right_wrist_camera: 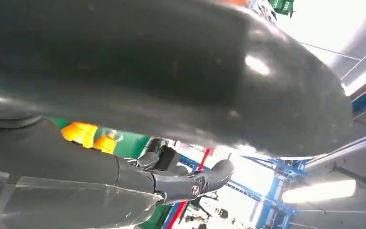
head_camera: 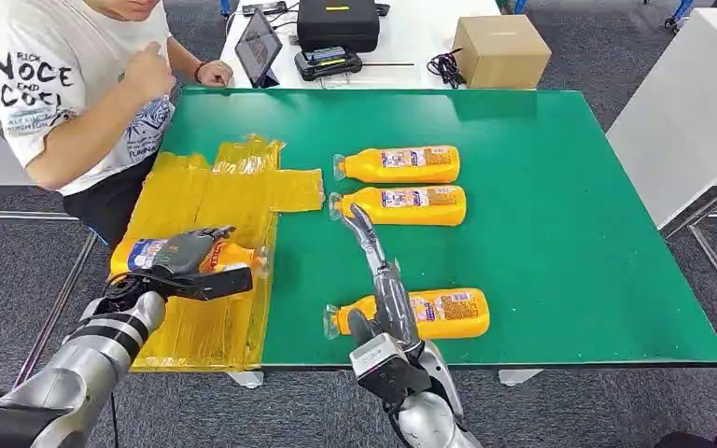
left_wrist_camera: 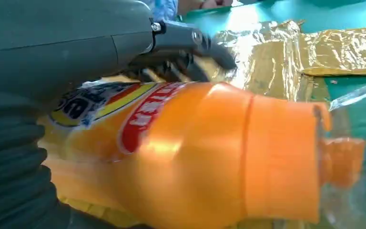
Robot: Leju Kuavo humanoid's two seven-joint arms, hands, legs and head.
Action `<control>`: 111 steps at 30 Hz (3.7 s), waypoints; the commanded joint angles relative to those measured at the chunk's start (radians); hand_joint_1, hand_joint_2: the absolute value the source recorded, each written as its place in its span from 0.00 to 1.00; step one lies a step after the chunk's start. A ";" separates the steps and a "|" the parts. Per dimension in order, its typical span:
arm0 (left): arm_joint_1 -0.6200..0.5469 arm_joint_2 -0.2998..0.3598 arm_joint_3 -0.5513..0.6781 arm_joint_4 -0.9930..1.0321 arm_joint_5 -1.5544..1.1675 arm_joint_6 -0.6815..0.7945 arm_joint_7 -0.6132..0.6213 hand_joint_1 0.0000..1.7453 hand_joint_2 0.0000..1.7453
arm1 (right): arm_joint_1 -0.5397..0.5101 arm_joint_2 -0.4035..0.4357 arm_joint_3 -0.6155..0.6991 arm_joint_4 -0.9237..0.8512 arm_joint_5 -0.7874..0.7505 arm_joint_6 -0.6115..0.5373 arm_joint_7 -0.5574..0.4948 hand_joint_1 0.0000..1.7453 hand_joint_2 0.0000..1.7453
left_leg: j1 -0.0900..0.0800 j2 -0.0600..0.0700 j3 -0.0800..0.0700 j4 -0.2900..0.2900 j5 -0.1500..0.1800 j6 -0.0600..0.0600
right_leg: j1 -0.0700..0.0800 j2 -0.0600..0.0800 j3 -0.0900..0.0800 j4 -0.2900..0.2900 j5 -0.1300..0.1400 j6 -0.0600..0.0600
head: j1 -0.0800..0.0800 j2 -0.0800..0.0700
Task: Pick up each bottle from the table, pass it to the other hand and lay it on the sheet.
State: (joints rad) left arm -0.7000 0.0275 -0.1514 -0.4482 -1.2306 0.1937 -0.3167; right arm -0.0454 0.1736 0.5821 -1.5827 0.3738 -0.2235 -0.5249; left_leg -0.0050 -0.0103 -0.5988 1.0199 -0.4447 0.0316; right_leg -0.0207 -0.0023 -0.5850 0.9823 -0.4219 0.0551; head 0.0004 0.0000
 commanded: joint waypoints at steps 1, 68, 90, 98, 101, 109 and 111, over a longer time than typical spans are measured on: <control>-0.001 -0.016 0.037 0.059 0.042 -0.075 0.002 0.00 0.00 | -0.046 -0.011 0.004 0.065 -0.009 -0.001 0.005 0.00 0.00 | 0.001 0.002 0.004 -0.001 -0.001 -0.001 | 0.001 0.002 0.003 -0.002 0.000 -0.002 | 0.000 0.000; 0.424 -0.250 0.196 -0.635 0.897 0.298 -0.263 0.00 0.00 | -0.330 -0.210 -0.148 0.446 0.375 0.144 0.418 0.00 1.00 | 0.000 0.001 0.003 0.000 -0.001 -0.002 | 0.001 0.001 0.003 -0.002 0.000 -0.002 | 0.000 0.000; 0.358 -0.215 0.151 -0.444 0.884 0.370 -0.329 0.00 0.00 | -0.385 -0.701 0.078 0.254 -0.331 0.585 0.378 0.00 1.00 | -0.002 -0.001 0.001 0.001 -0.001 -0.001 | -0.001 -0.001 0.002 -0.001 0.000 -0.001 | 0.000 0.000; 0.356 -0.214 0.143 -0.436 0.895 0.366 -0.327 0.00 0.00 | -0.425 -0.840 0.146 0.150 -0.368 0.610 0.439 0.00 1.00 | -0.002 0.001 0.001 0.002 -0.002 -0.002 | -0.001 0.001 0.001 0.000 0.000 -0.002 | -0.001 0.000; 0.354 -0.220 0.135 -0.426 0.893 0.369 -0.327 0.00 0.00 | -0.441 -0.904 0.173 0.080 -0.366 0.623 0.469 0.00 1.00 | -0.003 -0.001 -0.001 0.002 -0.001 -0.001 | -0.002 -0.001 -0.001 0.001 0.000 -0.001 | -0.001 0.000; 0.332 -0.240 0.096 -0.387 0.891 0.353 -0.324 0.00 0.00 | -0.529 -0.832 0.304 0.104 -0.344 0.635 0.498 0.00 1.00 | -0.002 0.001 0.000 0.001 -0.001 -0.001 | -0.001 0.000 0.000 -0.001 0.001 -0.001 | -0.001 0.000; 0.326 -0.248 0.087 -0.375 0.890 0.359 -0.325 0.00 0.00 | -0.559 -0.803 0.340 0.127 -0.341 0.639 0.506 0.00 1.00 | -0.002 0.003 0.001 0.001 -0.001 -0.002 | -0.001 0.002 0.001 -0.001 0.001 -0.001 | -0.001 0.000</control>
State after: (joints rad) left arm -0.3077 -0.2113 -0.0050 -0.9403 -0.3445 0.5604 -0.6485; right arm -0.4463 -0.6886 0.7027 -1.4908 0.0225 0.3994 -0.0400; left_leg -0.0077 -0.0110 -0.6002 1.0208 -0.4450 0.0321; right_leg -0.0226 -0.0033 -0.5855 0.9812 -0.4211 0.0564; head -0.0004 0.0000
